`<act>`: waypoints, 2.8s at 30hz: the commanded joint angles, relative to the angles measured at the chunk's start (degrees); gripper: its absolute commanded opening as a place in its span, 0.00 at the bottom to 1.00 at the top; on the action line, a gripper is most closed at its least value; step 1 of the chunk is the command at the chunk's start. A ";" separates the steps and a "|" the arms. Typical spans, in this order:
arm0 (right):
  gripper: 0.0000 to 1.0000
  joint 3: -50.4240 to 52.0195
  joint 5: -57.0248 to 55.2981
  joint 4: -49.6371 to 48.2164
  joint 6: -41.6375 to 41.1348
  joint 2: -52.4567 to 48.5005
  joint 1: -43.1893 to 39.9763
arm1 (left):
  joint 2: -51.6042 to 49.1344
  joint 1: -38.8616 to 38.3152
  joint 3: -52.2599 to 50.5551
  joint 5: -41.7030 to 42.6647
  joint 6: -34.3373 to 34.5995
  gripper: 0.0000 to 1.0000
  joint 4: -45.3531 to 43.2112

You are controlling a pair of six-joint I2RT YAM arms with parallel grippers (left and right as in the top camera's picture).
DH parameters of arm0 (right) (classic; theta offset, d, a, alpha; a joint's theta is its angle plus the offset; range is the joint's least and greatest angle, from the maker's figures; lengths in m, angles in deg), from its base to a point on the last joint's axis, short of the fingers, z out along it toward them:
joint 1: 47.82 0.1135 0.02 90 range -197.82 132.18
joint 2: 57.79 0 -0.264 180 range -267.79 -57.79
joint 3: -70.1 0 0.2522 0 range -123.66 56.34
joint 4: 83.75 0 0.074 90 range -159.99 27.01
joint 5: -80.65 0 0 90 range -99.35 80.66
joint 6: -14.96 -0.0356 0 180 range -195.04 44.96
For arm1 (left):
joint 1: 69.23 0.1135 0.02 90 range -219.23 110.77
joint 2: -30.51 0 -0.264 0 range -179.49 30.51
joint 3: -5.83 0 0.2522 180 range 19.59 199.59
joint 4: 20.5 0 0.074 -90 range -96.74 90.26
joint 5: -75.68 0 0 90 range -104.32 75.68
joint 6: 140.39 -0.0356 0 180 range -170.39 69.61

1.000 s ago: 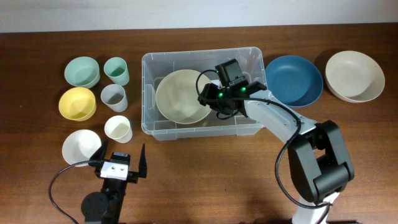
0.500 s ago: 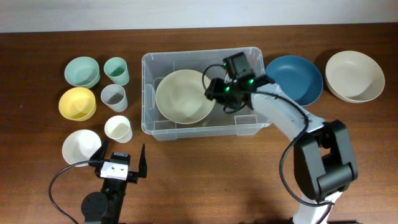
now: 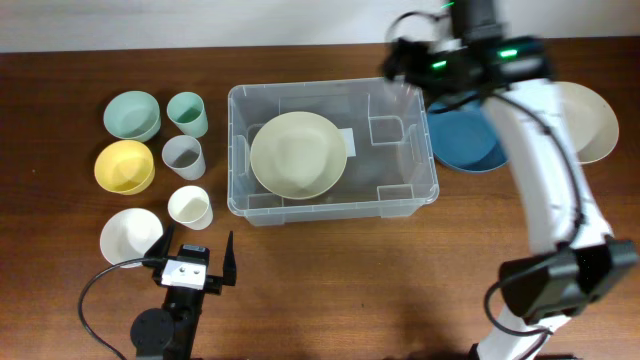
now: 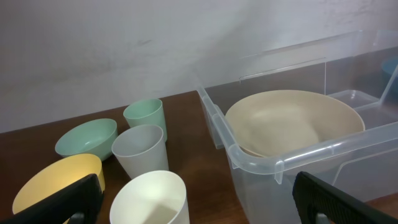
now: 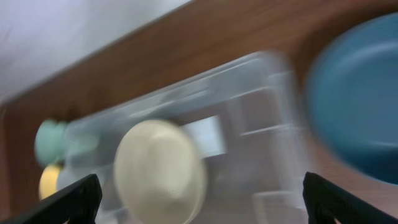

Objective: Pack container
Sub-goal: 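Raise the right gripper and move it to the teal plate, then lower the right gripper and grasp the teal plate's rim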

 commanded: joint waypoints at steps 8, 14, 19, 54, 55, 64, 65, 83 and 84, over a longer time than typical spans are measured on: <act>0.99 -0.79 -5.20 9.55 -1.14 -1.03 -20.61 | 0.44 0.39 -0.17 -0.24 -0.55 1.00 0.28; 0.99 6.27 -5.40 7.80 -1.14 -2.10 -22.56 | 0.44 0.42 -0.17 -0.22 -0.55 0.99 0.28; 0.99 15.02 -5.49 0.42 -2.01 -2.12 -22.56 | 0.44 0.39 -0.17 -0.22 -0.55 1.00 0.28; 0.99 37.31 -1.66 -22.01 -6.93 -6.60 -22.45 | 0.44 0.39 -0.17 -0.24 -0.55 0.99 0.28; 1.00 37.31 -1.66 -22.21 -6.95 -6.60 -22.45 | 0.44 0.42 -0.17 -0.22 -0.55 0.99 0.28; 0.98 37.31 -1.62 -22.58 -6.97 -8.11 -22.45 | 0.39 0.42 -0.17 -0.24 -0.55 0.99 0.28; 0.98 37.31 -1.36 -22.56 -6.99 -8.39 -22.45 | 0.39 0.39 -0.17 -0.24 -0.55 1.00 0.28; 0.63 37.31 -2.38 -21.99 -6.99 -9.49 -22.51 | 0.39 0.42 -0.17 -0.22 -0.55 0.99 0.28; 0.59 37.31 -2.99 -21.97 -6.97 -9.49 -22.51 | 0.39 0.39 -0.17 -0.22 -0.55 0.99 0.28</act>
